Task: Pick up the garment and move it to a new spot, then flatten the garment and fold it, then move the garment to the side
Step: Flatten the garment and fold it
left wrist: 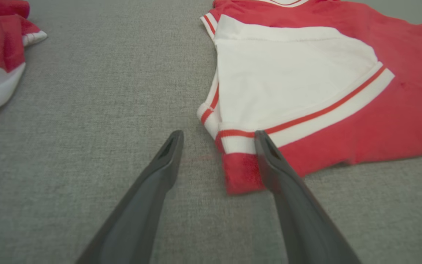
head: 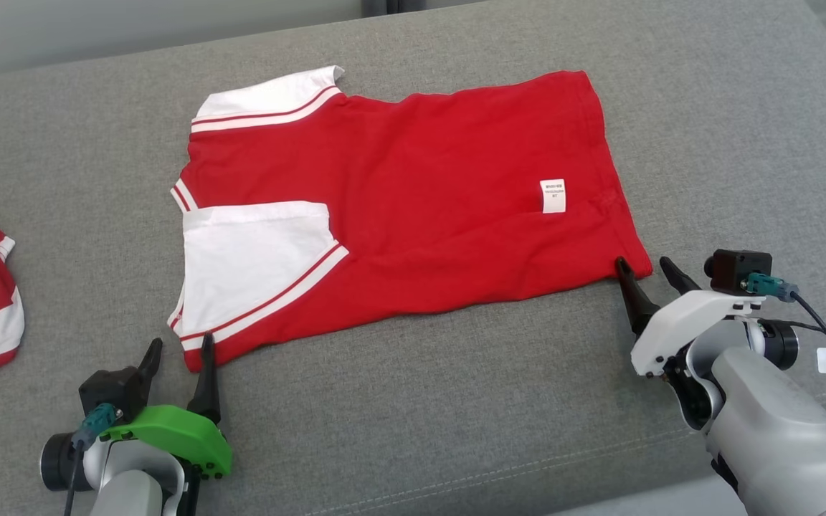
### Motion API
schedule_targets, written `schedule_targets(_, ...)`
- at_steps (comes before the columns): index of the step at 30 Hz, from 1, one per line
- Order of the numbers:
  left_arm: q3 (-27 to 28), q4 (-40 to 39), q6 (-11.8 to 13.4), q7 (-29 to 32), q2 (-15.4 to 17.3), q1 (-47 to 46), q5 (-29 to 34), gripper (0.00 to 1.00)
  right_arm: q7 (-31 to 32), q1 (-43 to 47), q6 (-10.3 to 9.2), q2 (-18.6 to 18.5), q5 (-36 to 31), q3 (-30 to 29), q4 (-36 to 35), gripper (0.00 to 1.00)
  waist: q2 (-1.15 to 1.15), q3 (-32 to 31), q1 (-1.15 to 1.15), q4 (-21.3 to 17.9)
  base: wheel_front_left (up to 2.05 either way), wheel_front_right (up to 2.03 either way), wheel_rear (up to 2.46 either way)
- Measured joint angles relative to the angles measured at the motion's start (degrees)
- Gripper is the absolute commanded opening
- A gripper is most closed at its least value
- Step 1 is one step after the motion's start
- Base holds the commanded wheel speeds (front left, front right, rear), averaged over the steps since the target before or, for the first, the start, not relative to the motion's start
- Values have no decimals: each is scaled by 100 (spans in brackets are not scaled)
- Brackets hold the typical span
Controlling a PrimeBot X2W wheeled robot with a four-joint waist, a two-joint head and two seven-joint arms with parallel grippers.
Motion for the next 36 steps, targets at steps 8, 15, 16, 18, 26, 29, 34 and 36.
schedule_targets(8,-58,420,-1,-9,-40,-158,-30,31,-2,-94,0,136,1,78,201,0,0,54,0,21,0,0,0)
schedule_targets(15,-208,525,-24,-14,-69,-288,-90,0,0,-166,0,164,73,153,294,0,0,70,0,58,0,0,0)
schedule_targets(16,-215,530,-24,-14,-68,-287,-109,0,-4,-163,0,160,90,159,304,0,0,49,0,63,0,0,0)
schedule_targets(18,-233,524,-24,-8,-65,-272,-137,0,-7,-141,1,130,147,162,308,0,0,-8,0,76,0,0,0)
schedule_targets(26,-247,292,-24,-5,-67,238,-257,0,-32,345,7,-47,352,121,66,0,0,-365,0,104,0,0,0)
schedule_targets(29,-254,148,-24,-4,-91,504,-274,0,-33,617,7,-113,439,89,-91,0,0,-516,0,100,0,0,0)
schedule_targets(34,-241,-89,-24,-2,-190,909,-332,0,-10,999,8,-266,515,43,-312,0,0,-746,0,84,0,0,0)
schedule_targets(36,-263,-161,-24,-1,-223,1056,-337,0,56,1119,8,-308,535,10,-366,0,0,-827,0,75,0,0,0)
